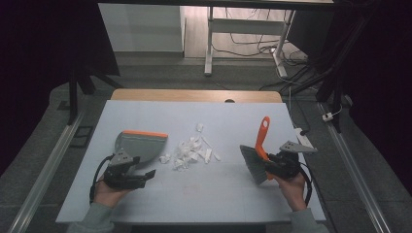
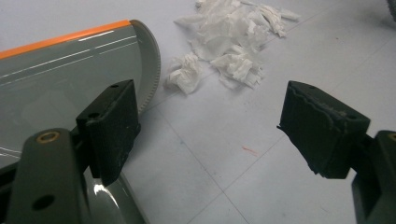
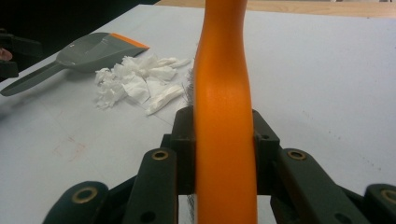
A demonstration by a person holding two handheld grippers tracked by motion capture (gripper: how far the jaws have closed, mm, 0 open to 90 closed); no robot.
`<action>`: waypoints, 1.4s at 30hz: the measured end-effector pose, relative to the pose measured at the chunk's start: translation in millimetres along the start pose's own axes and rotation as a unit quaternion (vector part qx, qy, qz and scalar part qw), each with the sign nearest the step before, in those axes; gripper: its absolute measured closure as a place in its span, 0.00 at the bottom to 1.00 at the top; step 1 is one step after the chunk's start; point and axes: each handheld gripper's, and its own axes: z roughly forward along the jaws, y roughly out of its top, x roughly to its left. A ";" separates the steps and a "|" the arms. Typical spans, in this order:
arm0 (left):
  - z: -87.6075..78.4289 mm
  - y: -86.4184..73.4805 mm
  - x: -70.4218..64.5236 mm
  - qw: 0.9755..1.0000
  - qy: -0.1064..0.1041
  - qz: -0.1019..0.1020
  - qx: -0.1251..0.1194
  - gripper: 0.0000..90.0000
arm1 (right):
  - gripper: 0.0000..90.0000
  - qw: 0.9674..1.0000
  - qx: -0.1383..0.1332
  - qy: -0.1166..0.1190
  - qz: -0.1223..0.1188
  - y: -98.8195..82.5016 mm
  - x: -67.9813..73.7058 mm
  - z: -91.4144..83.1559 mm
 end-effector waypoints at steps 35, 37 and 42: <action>-1.5 10.8 -5.8 1.000 -0.004 -0.006 0.021 0.23 | 0.77 1.000 0.003 -0.007 -0.016 -0.1 4.5 2.1; -1.2 18.3 -8.3 1.000 -0.004 -0.005 0.029 0.23 | 0.77 1.000 0.004 -0.008 -0.017 -0.1 4.5 2.5; 0.5 27.8 -11.5 0.999 0.010 -0.006 0.044 0.23 | 0.77 1.000 0.006 -0.010 -0.017 -0.3 5.3 2.6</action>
